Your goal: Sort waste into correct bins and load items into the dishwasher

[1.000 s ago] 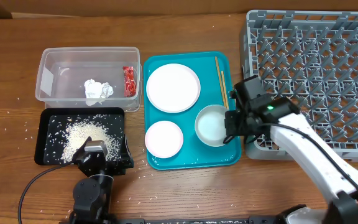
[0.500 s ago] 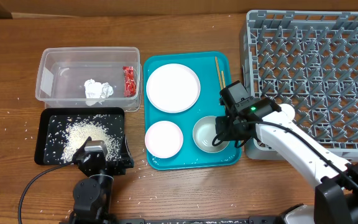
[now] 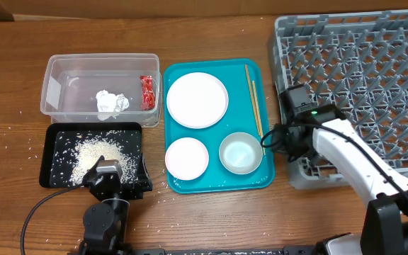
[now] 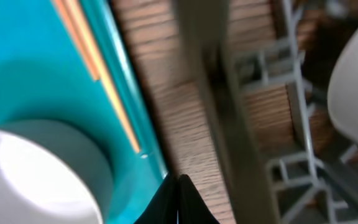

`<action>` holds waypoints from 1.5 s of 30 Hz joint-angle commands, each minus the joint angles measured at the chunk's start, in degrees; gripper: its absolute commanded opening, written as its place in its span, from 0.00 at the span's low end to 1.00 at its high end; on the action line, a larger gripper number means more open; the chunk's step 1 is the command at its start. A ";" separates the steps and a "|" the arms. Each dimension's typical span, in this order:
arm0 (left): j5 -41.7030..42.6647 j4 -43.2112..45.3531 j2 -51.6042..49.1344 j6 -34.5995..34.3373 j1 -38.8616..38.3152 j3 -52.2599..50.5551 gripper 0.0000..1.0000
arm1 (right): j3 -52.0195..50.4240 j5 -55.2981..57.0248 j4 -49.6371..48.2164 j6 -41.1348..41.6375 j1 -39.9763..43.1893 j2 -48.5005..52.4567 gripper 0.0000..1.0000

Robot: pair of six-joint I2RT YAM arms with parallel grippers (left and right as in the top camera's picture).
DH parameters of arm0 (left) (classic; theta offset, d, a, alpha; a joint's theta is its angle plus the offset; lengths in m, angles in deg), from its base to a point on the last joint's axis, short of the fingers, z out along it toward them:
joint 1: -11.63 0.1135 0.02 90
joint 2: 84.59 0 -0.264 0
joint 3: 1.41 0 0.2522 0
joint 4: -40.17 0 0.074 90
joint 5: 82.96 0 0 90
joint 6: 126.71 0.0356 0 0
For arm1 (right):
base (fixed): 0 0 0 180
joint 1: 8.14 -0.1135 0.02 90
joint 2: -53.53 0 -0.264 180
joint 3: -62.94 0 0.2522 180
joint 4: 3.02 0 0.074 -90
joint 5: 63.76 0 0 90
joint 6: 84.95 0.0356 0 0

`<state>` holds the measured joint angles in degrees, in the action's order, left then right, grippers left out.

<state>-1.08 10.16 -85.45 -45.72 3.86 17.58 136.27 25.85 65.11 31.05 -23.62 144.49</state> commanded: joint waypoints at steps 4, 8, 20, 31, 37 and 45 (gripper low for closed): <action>0.24 0.24 0.59 -0.61 0.42 -0.26 1.00 | 3.69 -0.39 -0.74 -5.03 0.00 -0.59 0.11; 0.24 0.24 0.59 -0.61 0.42 -0.26 1.00 | 7.82 -6.88 -2.62 -14.08 -2.86 -1.77 0.47; 0.24 0.24 0.59 -0.61 0.42 -0.26 1.00 | 10.05 0.81 -10.10 -14.21 -3.89 -0.04 0.12; 0.24 0.24 0.59 -0.61 0.42 -0.26 1.00 | 9.77 0.76 -21.42 -14.25 3.26 9.90 0.10; 0.26 0.24 0.59 -0.61 0.42 -0.26 1.00 | 9.77 0.79 -30.53 -14.27 3.34 11.08 0.10; 0.24 0.24 0.59 -0.61 0.42 -0.26 1.00 | 9.77 4.70 -34.16 -14.03 3.37 11.08 0.09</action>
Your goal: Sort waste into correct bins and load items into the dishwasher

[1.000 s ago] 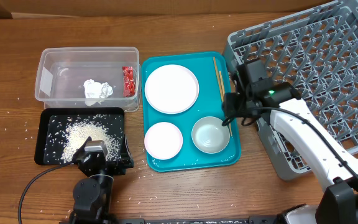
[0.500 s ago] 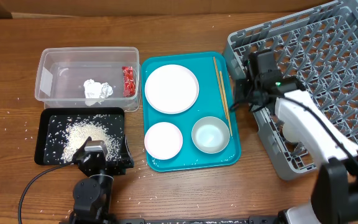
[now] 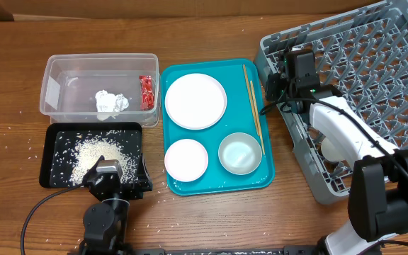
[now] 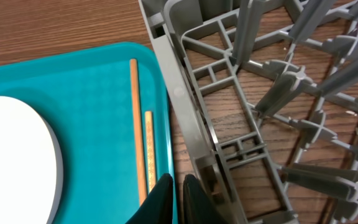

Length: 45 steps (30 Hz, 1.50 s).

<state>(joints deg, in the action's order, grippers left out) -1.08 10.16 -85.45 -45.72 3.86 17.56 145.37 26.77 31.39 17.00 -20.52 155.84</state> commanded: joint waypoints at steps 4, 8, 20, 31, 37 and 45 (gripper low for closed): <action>0.24 0.24 0.59 -0.61 0.42 -0.24 1.00 | 0.68 7.43 -0.39 -0.02 0.57 -0.26 0.09; 0.26 0.24 0.59 -0.61 0.42 -0.24 1.00 | 0.68 7.45 -0.31 0.00 0.90 -0.26 0.09; 0.24 0.24 0.59 -0.61 0.42 -0.24 1.00 | 0.79 7.50 0.52 0.02 0.90 -0.26 0.09; 0.26 0.24 0.59 -0.61 0.42 -0.24 1.00 | 3.13 -3.82 5.42 -5.40 -1.57 -2.97 0.41; 0.24 0.24 0.59 -0.61 0.42 -0.24 1.00 | 3.52 -6.58 10.58 -5.11 -5.79 -2.84 0.55; 0.26 0.24 0.59 -0.61 0.42 -0.24 1.00 | 3.52 -2.91 15.87 -4.28 -7.93 1.46 0.47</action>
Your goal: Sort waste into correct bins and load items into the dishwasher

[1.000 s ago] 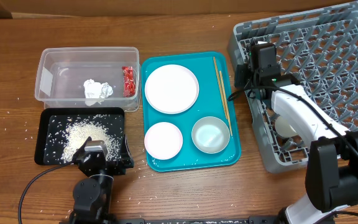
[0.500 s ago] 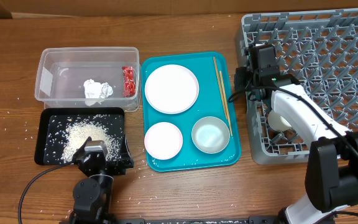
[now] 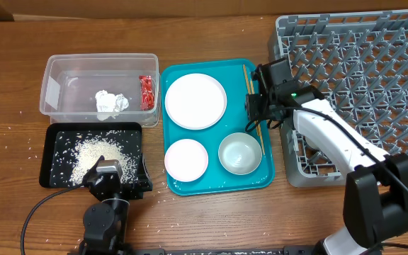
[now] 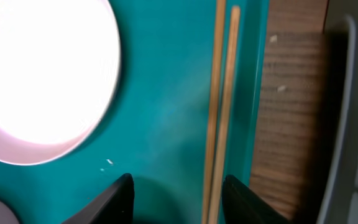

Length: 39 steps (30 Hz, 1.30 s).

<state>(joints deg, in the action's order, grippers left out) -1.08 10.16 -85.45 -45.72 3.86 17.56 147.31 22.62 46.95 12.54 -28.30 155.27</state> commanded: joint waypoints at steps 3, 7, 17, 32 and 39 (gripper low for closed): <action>0.24 0.24 0.59 -0.63 0.42 -0.24 1.00 | 1.57 2.47 0.11 0.15 -0.13 2.86 0.47; 0.26 0.24 0.59 -0.61 0.42 -0.24 1.00 | 1.57 2.45 -0.96 0.15 -0.28 4.15 0.37; 0.24 0.24 0.59 -0.61 0.42 -0.24 1.00 | 1.57 2.14 -6.25 0.17 -0.48 11.74 0.34; 0.24 0.24 0.59 -0.63 0.42 -0.24 1.00 | 1.66 2.03 -4.72 0.17 -0.46 14.49 0.04; 0.26 0.24 0.59 -0.63 0.42 -0.24 1.00 | 4.61 1.99 1.27 3.02 -0.46 9.35 0.04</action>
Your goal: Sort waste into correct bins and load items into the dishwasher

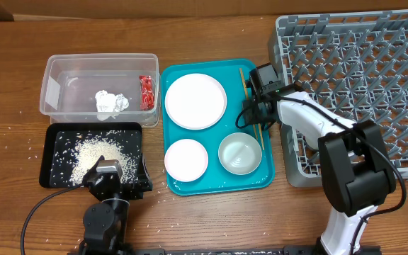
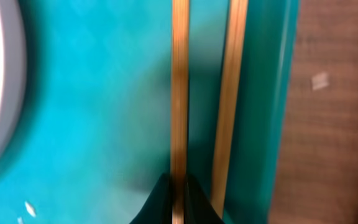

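Two wooden chopsticks lie side by side along the right edge of the teal tray (image 1: 179,185). My right gripper (image 2: 179,200) is down on them, its jaws shut on the left chopstick (image 2: 179,93); the right chopstick (image 2: 232,93) lies free beside it. In the overhead view the right gripper (image 1: 255,113) is at the tray's right rim, next to the grey dish rack (image 1: 360,85). A large white plate (image 1: 195,100), a small white plate (image 1: 186,157) and a bowl (image 1: 240,152) sit on the tray. The left arm (image 1: 107,177) rests at the front left, its fingers hidden.
A clear bin (image 1: 62,95) at the back left holds crumpled white paper and a red wrapper. A black tray (image 1: 55,170) with rice stands in front of it. Rice grains are scattered on the wooden table around it.
My right gripper was open, its fingers spread above the two chopsticks. Now it is lower and shut on the left chopstick. The left arm has not moved.
First my right gripper was shut at the rack's near left corner, beside the bowl. Then it was at the rack's far left corner and the rack stood skewed. Later the rack stood square again and the gripper hung open over the chopsticks. Now it grips one.
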`<action>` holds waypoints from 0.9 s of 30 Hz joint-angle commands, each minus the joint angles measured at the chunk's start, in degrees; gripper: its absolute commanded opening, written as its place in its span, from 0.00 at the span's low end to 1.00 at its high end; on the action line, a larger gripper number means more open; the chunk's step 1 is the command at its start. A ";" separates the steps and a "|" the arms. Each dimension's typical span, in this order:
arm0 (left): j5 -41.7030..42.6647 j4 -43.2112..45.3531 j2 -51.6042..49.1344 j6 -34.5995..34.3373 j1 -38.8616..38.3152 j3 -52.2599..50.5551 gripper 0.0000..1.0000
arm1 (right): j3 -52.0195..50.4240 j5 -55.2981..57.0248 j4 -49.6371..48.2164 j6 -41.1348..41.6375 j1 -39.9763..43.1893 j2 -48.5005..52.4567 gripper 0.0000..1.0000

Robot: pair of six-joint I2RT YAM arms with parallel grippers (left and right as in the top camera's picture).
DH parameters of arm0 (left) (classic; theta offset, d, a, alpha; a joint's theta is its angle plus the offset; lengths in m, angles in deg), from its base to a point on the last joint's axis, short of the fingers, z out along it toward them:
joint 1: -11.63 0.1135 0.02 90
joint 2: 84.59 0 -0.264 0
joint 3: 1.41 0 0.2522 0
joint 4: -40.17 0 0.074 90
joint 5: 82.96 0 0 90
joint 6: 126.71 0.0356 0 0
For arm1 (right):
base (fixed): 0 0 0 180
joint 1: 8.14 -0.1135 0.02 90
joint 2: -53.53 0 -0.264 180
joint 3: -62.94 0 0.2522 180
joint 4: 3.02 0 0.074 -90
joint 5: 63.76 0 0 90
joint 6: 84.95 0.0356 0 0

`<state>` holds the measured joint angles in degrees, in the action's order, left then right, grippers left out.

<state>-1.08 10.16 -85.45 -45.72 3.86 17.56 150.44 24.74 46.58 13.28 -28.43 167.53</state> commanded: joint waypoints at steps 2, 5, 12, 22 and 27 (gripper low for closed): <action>0.26 0.24 0.59 -0.61 0.42 -0.24 1.00 | 2.80 -0.74 3.37 2.25 -0.33 -6.01 0.04; 0.24 0.24 0.59 -0.61 0.42 -0.24 1.00 | 4.37 -0.74 5.55 2.23 -0.13 -11.63 0.04; 0.26 0.24 0.59 -0.61 0.42 -0.24 1.00 | 4.79 6.08 11.08 2.25 3.45 -20.33 0.04; 0.26 0.24 0.59 -0.61 0.42 -0.24 1.00 | 3.19 8.35 10.08 -6.58 11.04 -17.86 0.04; 0.26 0.24 0.59 -0.63 0.42 -0.24 1.00 | 3.21 8.33 7.52 -8.55 10.45 -15.32 0.05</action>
<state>-1.08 10.16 -85.45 -45.74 3.86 17.56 153.93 32.63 55.52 7.29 -17.31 150.96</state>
